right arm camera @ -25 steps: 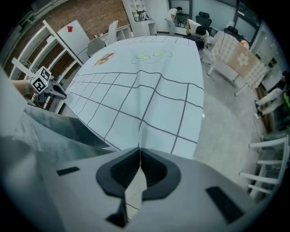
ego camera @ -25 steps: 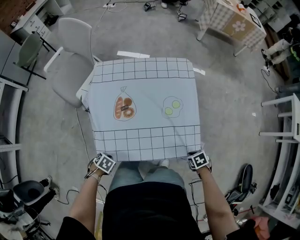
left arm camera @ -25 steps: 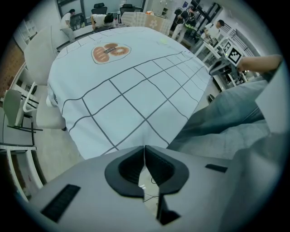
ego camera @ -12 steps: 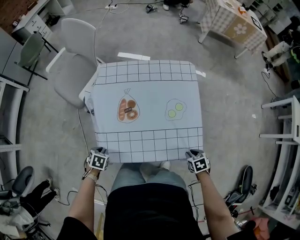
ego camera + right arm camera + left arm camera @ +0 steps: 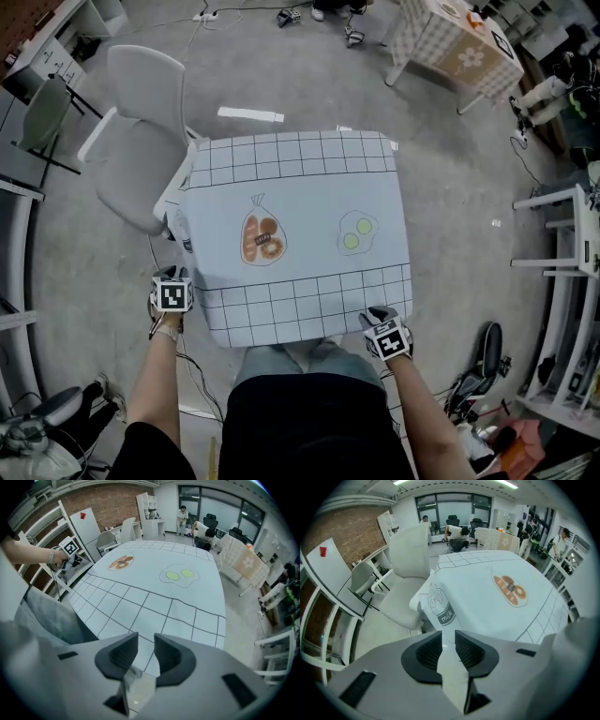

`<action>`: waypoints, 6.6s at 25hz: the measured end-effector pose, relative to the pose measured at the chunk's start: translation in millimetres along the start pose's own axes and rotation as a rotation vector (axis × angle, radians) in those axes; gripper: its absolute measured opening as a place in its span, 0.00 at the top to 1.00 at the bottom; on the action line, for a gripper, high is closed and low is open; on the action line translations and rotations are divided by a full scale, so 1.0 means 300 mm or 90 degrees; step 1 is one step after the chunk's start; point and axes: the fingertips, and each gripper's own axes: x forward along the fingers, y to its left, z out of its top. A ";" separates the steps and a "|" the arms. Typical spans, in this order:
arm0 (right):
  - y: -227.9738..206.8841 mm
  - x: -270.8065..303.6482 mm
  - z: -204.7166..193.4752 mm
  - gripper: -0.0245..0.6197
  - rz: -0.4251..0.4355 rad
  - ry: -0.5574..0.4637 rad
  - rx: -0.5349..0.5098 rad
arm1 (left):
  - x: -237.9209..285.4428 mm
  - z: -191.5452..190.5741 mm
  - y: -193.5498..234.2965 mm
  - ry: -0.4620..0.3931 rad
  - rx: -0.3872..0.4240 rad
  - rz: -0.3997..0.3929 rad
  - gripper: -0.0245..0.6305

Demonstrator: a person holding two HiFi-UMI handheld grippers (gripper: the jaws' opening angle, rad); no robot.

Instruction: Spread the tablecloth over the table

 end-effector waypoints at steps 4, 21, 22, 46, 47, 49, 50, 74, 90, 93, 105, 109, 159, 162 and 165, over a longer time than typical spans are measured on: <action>0.063 0.019 0.098 0.81 0.007 -0.010 0.009 | 0.103 0.072 0.114 -0.005 0.001 0.012 0.83; 0.227 0.160 0.579 0.81 0.069 -0.045 -0.030 | 0.513 0.336 0.300 -0.073 -0.076 0.004 0.88; 0.236 0.160 0.601 0.81 0.072 -0.049 -0.032 | 0.538 0.327 0.276 -0.065 -0.079 -0.015 0.89; 0.324 0.191 0.707 0.79 0.090 -0.052 -0.047 | 0.578 0.209 0.178 -0.102 -0.180 -0.183 0.93; 0.329 0.187 0.712 0.79 0.091 -0.056 -0.049 | 0.567 0.206 0.173 -0.109 -0.190 -0.196 0.93; 0.336 0.182 0.714 0.78 0.091 -0.063 -0.052 | 0.552 0.196 0.142 -0.122 -0.188 -0.218 0.93; 0.338 0.180 0.712 0.78 0.091 -0.065 -0.054 | 0.548 0.191 0.122 -0.127 -0.181 -0.223 0.93; 0.224 0.100 0.542 0.77 0.112 -0.091 -0.053 | 0.376 0.032 0.071 -0.116 -0.199 -0.118 0.73; 0.245 0.150 0.634 0.76 0.105 -0.087 -0.023 | 0.671 0.279 0.212 -0.063 -0.338 -0.152 0.86; 0.287 0.164 0.697 0.76 0.113 -0.092 -0.031 | 0.723 0.275 0.178 -0.021 -0.287 -0.160 0.94; 0.336 0.195 0.908 0.76 0.113 -0.112 -0.068 | 0.857 0.241 0.123 -0.005 -0.386 -0.189 0.94; 0.358 0.210 0.926 0.76 0.114 -0.104 -0.087 | 0.863 0.258 0.048 -0.025 -0.414 -0.230 0.94; 0.358 0.164 0.916 0.72 0.105 -0.154 -0.050 | 0.495 0.313 0.187 -0.204 -0.230 -0.112 0.85; 0.331 0.137 0.916 0.72 0.096 -0.178 -0.041 | 0.326 0.348 0.155 -0.251 -0.195 -0.108 0.92; 0.305 0.104 0.921 0.72 0.094 -0.204 -0.026 | 0.168 0.407 0.045 -0.289 -0.163 -0.162 0.94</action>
